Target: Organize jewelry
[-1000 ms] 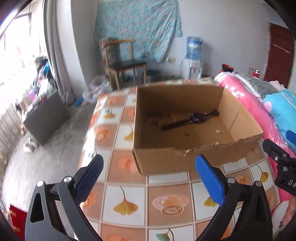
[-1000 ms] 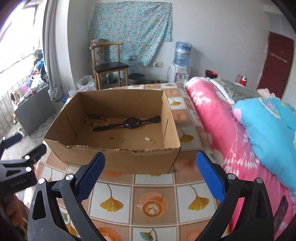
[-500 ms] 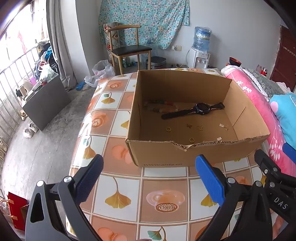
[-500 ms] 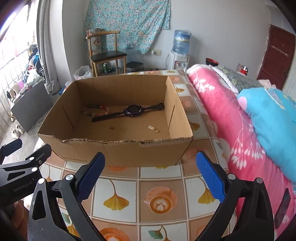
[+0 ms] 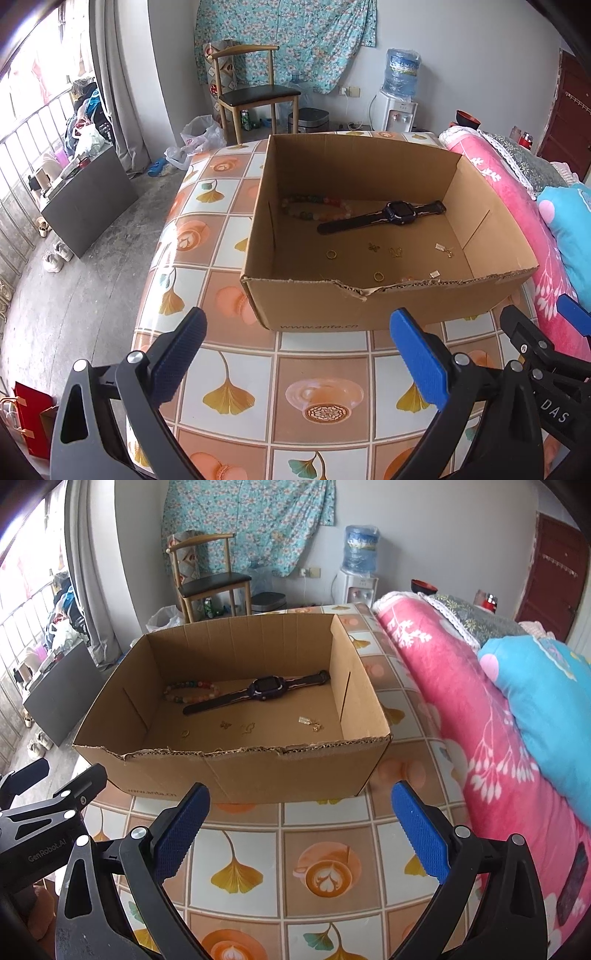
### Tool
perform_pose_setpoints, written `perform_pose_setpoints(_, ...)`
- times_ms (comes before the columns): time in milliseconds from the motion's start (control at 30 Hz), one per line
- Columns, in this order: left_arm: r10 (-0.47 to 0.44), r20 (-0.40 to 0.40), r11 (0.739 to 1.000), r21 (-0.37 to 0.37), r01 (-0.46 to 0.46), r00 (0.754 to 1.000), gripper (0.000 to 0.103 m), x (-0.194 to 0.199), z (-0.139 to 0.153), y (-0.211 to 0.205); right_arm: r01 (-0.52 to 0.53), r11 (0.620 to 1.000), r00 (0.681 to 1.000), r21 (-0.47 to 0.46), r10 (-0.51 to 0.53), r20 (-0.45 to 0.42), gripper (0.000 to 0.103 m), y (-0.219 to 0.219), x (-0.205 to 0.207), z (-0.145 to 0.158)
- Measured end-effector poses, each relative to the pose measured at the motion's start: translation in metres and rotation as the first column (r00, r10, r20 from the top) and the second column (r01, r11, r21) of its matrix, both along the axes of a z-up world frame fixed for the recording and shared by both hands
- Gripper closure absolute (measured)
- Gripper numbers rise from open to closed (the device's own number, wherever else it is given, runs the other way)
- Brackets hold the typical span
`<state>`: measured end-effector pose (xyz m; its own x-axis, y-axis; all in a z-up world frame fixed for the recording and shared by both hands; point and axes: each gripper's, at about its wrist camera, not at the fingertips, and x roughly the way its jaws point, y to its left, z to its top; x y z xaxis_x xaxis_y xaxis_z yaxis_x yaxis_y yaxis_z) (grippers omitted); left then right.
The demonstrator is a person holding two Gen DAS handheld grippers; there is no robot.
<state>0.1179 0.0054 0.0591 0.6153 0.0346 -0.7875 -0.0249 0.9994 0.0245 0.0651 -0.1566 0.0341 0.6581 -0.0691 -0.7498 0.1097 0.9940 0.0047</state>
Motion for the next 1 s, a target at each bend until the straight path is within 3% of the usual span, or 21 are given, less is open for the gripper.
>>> perform_pose_setpoints(1000, -0.005, -0.009, 1.000, -0.003, 0.005, 1.000, 0.005, 0.0024, -0.0039, -0.0007, 0.001, 1.000, 1.000, 0.009, -0.001, -0.004, 0.008, -0.0002, -0.0006, -0.0012)
